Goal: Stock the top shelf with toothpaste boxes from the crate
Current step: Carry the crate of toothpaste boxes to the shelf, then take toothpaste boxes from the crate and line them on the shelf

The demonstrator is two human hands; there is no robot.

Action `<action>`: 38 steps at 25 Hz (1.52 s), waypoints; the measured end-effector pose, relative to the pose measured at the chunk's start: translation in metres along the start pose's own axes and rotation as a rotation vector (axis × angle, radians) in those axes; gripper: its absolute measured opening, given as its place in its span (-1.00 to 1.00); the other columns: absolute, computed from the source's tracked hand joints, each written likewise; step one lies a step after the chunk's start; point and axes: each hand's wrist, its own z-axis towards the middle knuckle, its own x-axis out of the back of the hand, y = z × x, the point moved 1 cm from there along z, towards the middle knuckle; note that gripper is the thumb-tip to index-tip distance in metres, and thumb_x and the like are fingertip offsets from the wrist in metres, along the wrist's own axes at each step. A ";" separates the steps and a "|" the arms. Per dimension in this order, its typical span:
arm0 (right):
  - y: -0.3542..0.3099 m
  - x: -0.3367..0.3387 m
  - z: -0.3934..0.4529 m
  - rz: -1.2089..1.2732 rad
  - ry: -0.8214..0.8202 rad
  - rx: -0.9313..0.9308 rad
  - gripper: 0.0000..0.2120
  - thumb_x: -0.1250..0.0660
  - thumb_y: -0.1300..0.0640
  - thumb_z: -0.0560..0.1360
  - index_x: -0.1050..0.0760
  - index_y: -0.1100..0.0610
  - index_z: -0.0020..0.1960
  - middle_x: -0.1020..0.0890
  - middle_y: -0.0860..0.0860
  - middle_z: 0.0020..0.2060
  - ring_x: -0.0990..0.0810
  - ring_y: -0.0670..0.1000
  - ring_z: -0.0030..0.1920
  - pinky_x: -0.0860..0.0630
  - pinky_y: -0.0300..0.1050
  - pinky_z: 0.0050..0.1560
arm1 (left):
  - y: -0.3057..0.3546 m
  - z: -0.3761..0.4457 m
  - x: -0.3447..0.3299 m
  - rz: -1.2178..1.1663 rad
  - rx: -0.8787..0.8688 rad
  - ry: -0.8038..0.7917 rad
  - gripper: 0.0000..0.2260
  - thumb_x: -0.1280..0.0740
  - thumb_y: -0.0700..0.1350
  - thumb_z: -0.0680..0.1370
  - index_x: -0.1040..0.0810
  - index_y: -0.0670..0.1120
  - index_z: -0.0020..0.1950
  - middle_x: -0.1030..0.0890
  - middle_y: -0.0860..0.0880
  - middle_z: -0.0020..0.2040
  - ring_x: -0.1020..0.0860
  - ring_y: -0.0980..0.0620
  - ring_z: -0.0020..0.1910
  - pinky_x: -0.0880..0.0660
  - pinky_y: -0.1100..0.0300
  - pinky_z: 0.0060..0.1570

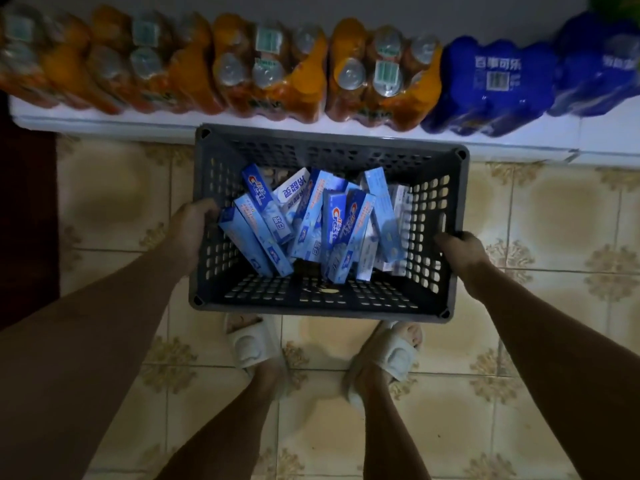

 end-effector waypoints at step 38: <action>0.033 -0.122 0.038 0.548 -0.390 -0.158 -0.84 -0.23 0.26 0.58 -0.52 0.05 -0.09 -0.62 0.04 -0.16 -0.58 0.06 -0.12 -0.51 0.05 0.05 | -0.064 0.013 -0.227 0.500 -0.190 -0.062 -0.67 -0.41 -0.05 0.54 -0.49 -0.16 0.22 -0.57 -0.05 0.12 -0.54 -0.03 0.10 -0.47 0.07 0.07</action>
